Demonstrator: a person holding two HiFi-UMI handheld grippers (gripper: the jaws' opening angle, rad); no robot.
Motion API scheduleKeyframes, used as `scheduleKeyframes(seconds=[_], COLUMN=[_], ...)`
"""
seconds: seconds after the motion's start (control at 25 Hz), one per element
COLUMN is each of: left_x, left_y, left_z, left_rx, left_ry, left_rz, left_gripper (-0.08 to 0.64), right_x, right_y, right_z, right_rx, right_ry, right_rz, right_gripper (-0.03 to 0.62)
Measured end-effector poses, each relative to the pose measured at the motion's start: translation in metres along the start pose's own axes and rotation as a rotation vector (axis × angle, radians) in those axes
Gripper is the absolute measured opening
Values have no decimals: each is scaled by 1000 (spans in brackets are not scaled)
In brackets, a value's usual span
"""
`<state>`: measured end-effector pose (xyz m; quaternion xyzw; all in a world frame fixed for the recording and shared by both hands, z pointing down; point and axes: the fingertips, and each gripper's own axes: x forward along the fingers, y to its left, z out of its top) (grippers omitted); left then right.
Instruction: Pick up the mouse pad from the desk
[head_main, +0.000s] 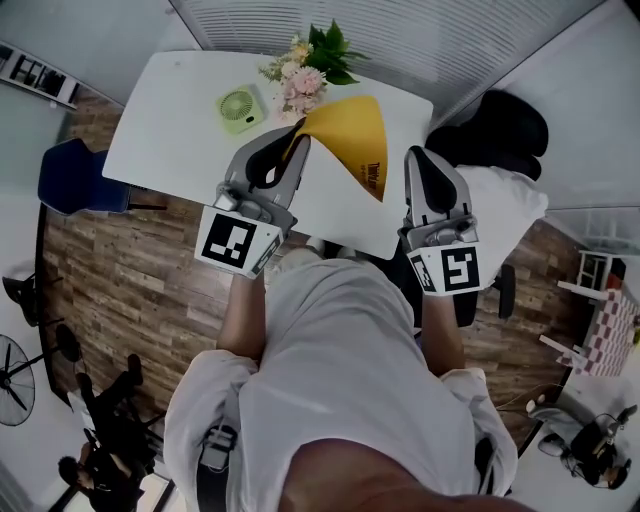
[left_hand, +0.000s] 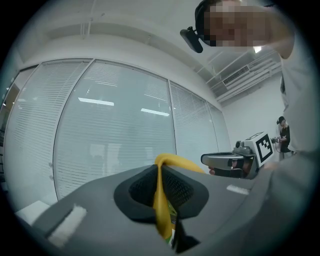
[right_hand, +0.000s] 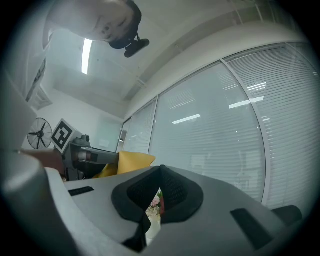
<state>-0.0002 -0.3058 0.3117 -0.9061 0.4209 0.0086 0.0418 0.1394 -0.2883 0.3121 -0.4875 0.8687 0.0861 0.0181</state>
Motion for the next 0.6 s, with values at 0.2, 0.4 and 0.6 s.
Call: scheduleKeyframes(seconds=[0.2,0.4,0.6], left_x=[2,5,8], left_y=[-8,-15,-22], left_z=[1,1,-1], left_rx=[8,0,0], left_ry=[4,7,17], left_rz=[8,4,2], left_gripper=[20,20,21], right_x=[-4,-7,-12], right_y=[-1,-4,-8], right_z=[-2,-4,-6], right_rx=[2,6,-1], right_ry=[4,4,5], right_rz=[16,34,50], right_gripper=[2,2,2])
